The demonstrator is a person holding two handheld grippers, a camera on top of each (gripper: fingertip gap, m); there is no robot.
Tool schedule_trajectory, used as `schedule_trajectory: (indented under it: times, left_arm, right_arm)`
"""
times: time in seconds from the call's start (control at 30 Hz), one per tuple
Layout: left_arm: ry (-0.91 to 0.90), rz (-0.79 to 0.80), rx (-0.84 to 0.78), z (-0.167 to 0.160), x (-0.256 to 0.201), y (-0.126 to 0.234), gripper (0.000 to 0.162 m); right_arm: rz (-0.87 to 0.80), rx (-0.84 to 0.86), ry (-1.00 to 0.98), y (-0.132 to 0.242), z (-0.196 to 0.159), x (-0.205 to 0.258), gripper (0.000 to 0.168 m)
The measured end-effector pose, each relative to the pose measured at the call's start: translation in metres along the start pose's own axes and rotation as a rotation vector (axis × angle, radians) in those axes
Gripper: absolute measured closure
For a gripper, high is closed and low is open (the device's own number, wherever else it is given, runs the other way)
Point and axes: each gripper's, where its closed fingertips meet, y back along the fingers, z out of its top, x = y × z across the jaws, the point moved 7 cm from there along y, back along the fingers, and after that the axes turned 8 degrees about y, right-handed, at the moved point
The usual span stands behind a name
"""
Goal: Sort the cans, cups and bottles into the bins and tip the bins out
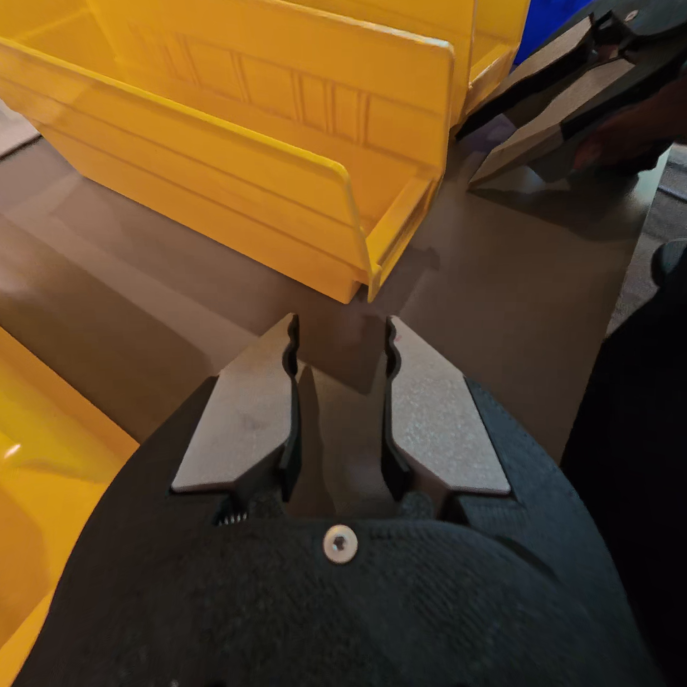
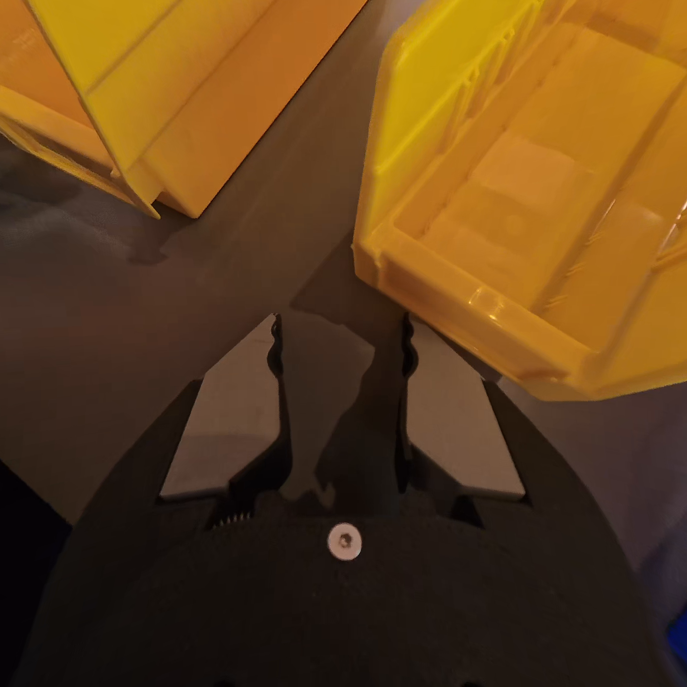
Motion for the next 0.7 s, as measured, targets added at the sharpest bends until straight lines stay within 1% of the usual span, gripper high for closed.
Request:
schedule_trajectory:
  times: [0.1, 0.13, 0.17, 0.2, 0.27, 0.3, 0.4, 0.53, 0.63, 0.7]
  left_arm:
    - [0.008, -0.01, -0.141, 0.006, 0.0, 0.015, 0.121]
    - [0.022, -0.015, -0.173, 0.007, 0.002, 0.019, 0.121]
    - [0.032, -0.029, -0.183, 0.007, 0.002, 0.021, 0.116]
    - [0.04, -0.04, -0.179, 0.007, 0.002, 0.021, 0.111]
    - [0.038, -0.023, -0.152, 0.005, 0.001, 0.019, 0.106]
    - [0.019, -0.004, -0.138, 0.004, 0.0, 0.017, 0.105]
    - [-0.023, 0.022, -0.096, 0.002, -0.005, 0.012, 0.104]
    - [0.023, 0.013, -0.056, -0.003, -0.008, 0.012, 0.105]
    - [0.067, 0.029, -0.042, -0.009, -0.011, 0.019, 0.106]
    - [0.078, 0.052, -0.028, -0.014, -0.012, 0.024, 0.107]
  right_arm:
    - [0.011, -0.016, -0.05, 0.002, -0.001, -0.004, 0.111]
    - [0.013, -0.017, -0.055, 0.003, -0.001, -0.004, 0.11]
    - [0.009, -0.014, -0.047, 0.003, -0.001, -0.004, 0.109]
    - [-0.001, -0.006, -0.028, 0.003, -0.001, -0.002, 0.106]
    - [-0.026, 0.01, 0.031, 0.001, -0.001, 0.003, 0.103]
    - [-0.025, 0.01, 0.043, 0.0, 0.001, 0.005, 0.107]
    - [-0.01, 0.01, 0.031, -0.002, 0.003, 0.008, 0.103]
    - [-0.028, 0.013, 0.013, -0.003, 0.003, 0.01, 0.101]
    - [-0.016, 0.016, 0.021, -0.001, 0.002, 0.015, 0.09]
    - [-0.009, 0.015, 0.022, -0.001, 0.001, 0.016, 0.089]
